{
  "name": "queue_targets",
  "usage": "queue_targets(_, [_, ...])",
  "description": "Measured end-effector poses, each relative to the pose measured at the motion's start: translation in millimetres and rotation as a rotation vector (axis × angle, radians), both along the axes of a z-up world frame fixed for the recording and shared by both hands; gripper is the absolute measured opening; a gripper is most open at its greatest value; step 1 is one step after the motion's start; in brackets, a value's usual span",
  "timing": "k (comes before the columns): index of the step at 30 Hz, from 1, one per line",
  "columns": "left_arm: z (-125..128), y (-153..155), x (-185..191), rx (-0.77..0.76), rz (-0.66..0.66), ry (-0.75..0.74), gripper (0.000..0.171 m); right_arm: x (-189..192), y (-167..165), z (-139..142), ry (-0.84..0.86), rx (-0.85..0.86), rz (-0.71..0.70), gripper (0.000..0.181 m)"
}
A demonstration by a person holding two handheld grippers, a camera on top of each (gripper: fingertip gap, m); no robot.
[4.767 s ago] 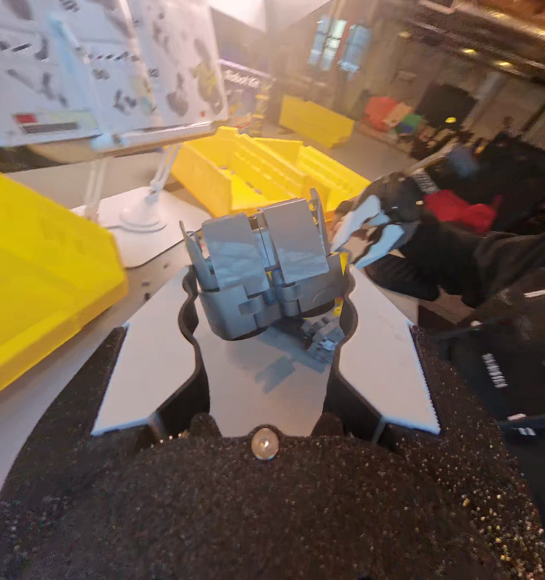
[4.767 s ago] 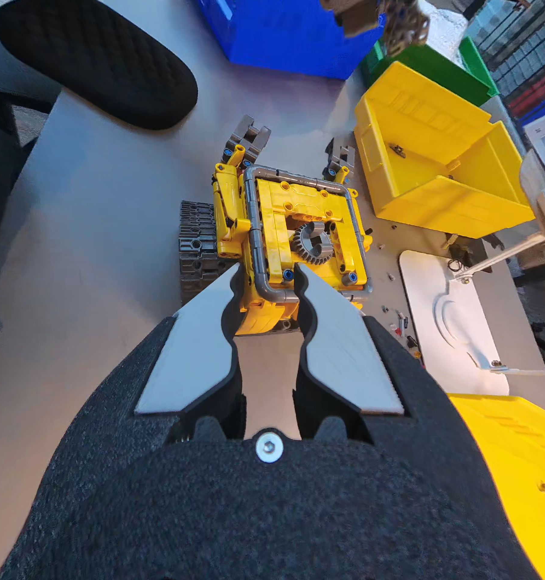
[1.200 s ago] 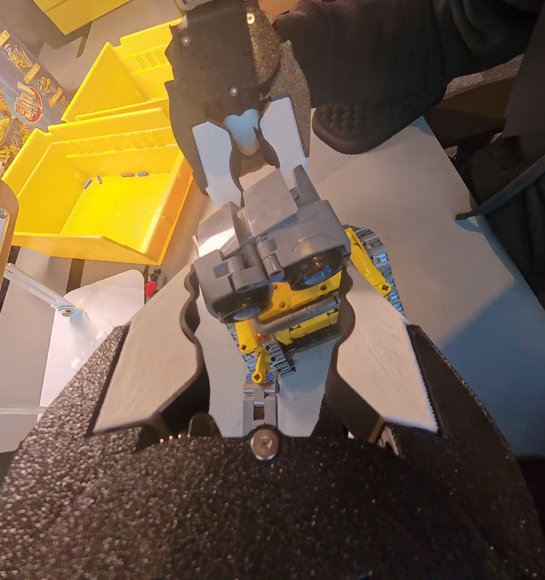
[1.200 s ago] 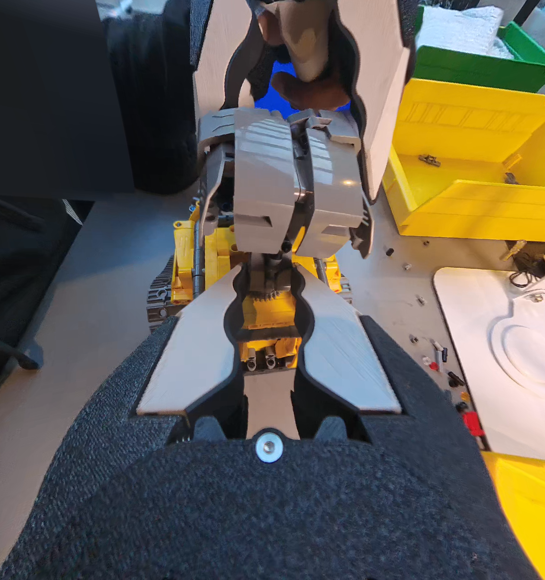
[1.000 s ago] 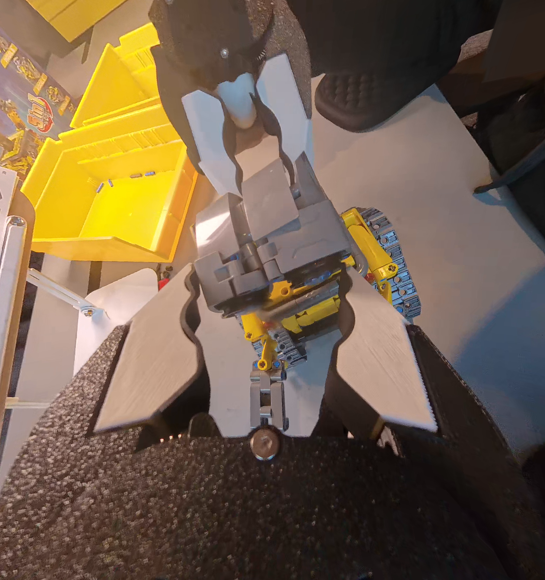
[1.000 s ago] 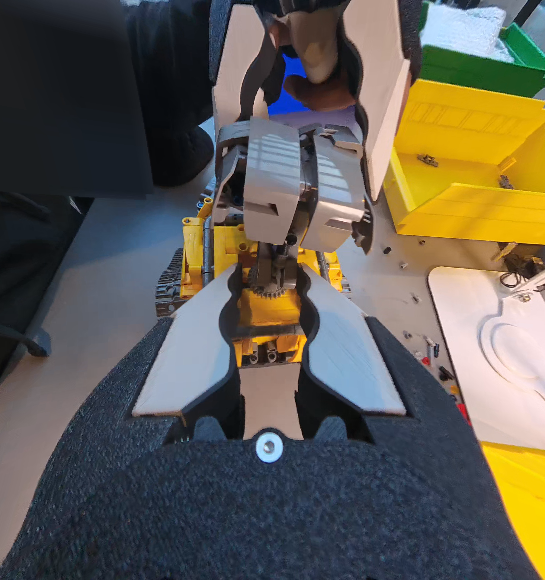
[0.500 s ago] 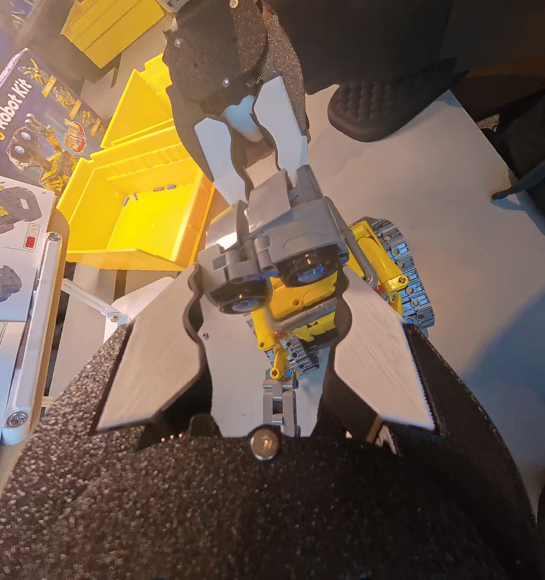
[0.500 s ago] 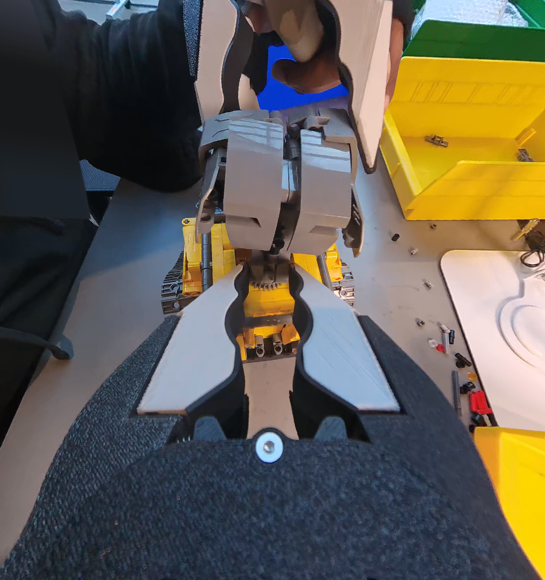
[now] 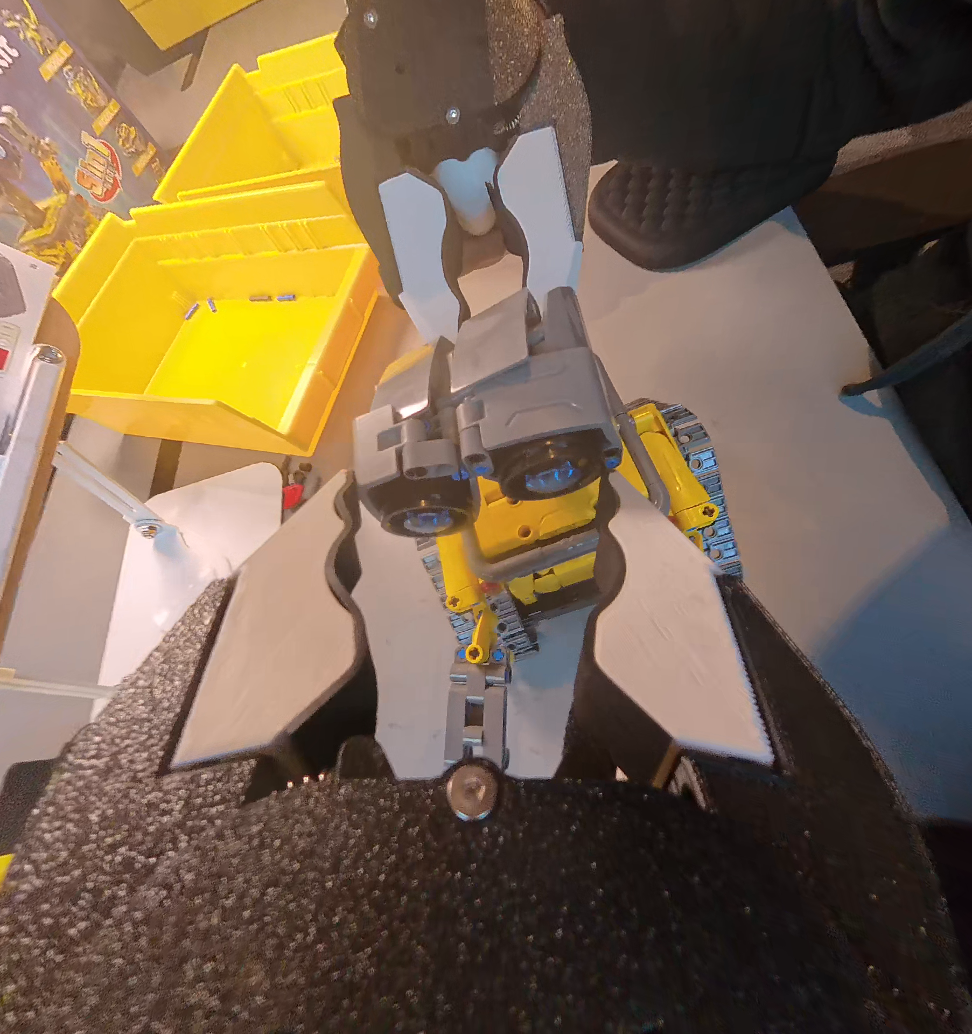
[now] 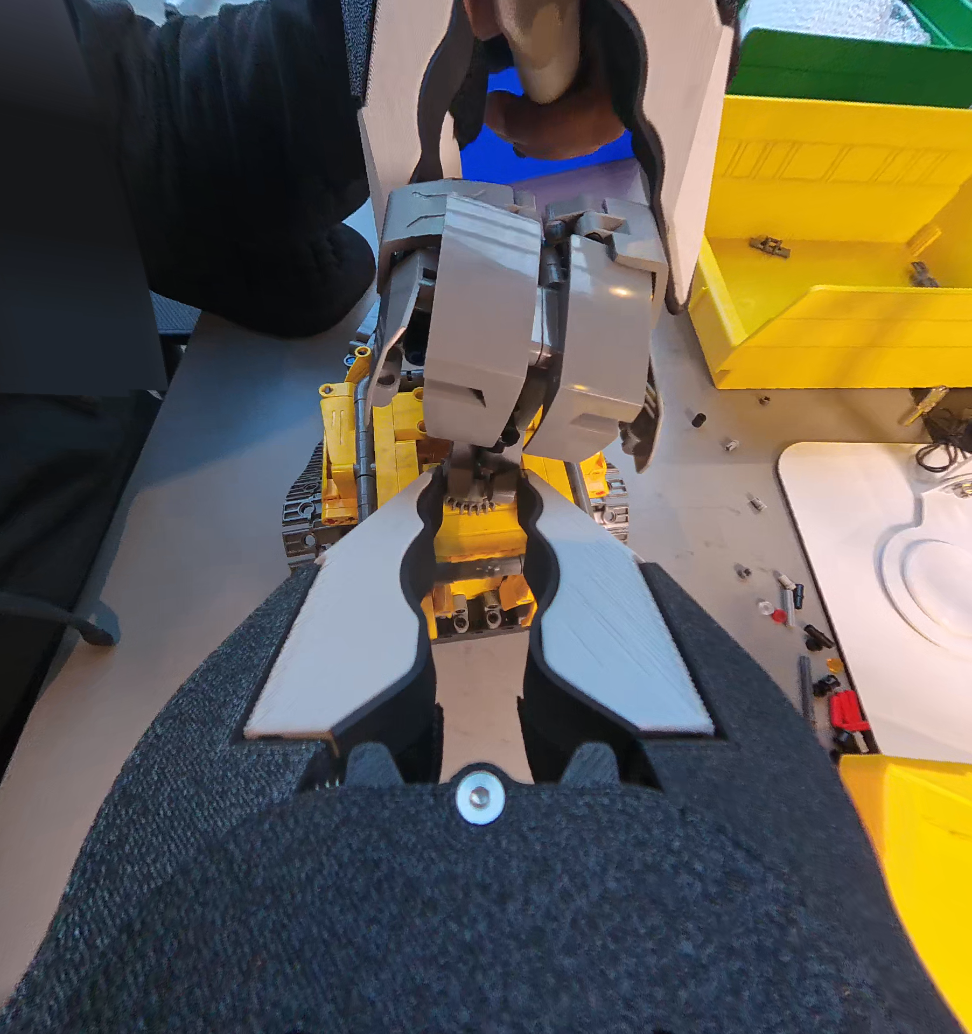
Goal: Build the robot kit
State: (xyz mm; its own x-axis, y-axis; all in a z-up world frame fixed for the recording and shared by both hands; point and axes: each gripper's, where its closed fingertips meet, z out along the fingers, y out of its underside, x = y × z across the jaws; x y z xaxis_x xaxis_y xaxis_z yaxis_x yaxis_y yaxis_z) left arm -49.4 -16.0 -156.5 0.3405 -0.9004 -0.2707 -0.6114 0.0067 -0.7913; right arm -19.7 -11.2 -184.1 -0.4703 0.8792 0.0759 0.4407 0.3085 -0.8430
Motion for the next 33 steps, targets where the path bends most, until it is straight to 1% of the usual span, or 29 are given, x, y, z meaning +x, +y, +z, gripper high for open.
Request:
queue_targets(4, [1,-3,2,-0.08,0.002,-0.055,0.084,1,1,0,-0.005,-0.12,0.012,0.025])
queue_targets(6, [2,-9,4,-0.132,-0.024,-0.095,0.096,1,1,0,0.0,-0.167,0.024,0.025])
queue_targets(7, [4,-11,5,-0.151,-0.029,-0.113,0.099,1,1,0,0.003,-0.18,0.03,0.025])
queue_targets(10, [7,-7,6,-0.176,-0.013,-0.159,0.106,1,1,0,0.007,-0.223,0.041,0.025])
queue_targets(12, [5,-4,10,-0.195,-0.005,-0.17,0.108,1,1,0,0.009,-0.254,0.048,0.025])
queue_targets(13, [4,-2,12,-0.197,0.002,-0.17,0.107,1,0,0,0.01,-0.271,0.052,0.025])
queue_targets(16, [2,0,20,-0.2,-0.01,-0.18,0.095,1,0,0,0.01,-0.306,0.061,0.025])
queue_targets(24, [3,-1,18,-0.19,-0.028,-0.162,0.094,0,-3,-1,0.009,-0.339,0.074,0.025])
queue_targets(29, [-1,-3,13,-0.209,-0.032,-0.153,0.094,0,-3,0,0.009,-0.286,0.065,0.026])
queue_targets(33, [-3,-3,10,-0.226,-0.038,-0.164,0.094,0,-3,1,0.009,-0.282,0.06,0.027])
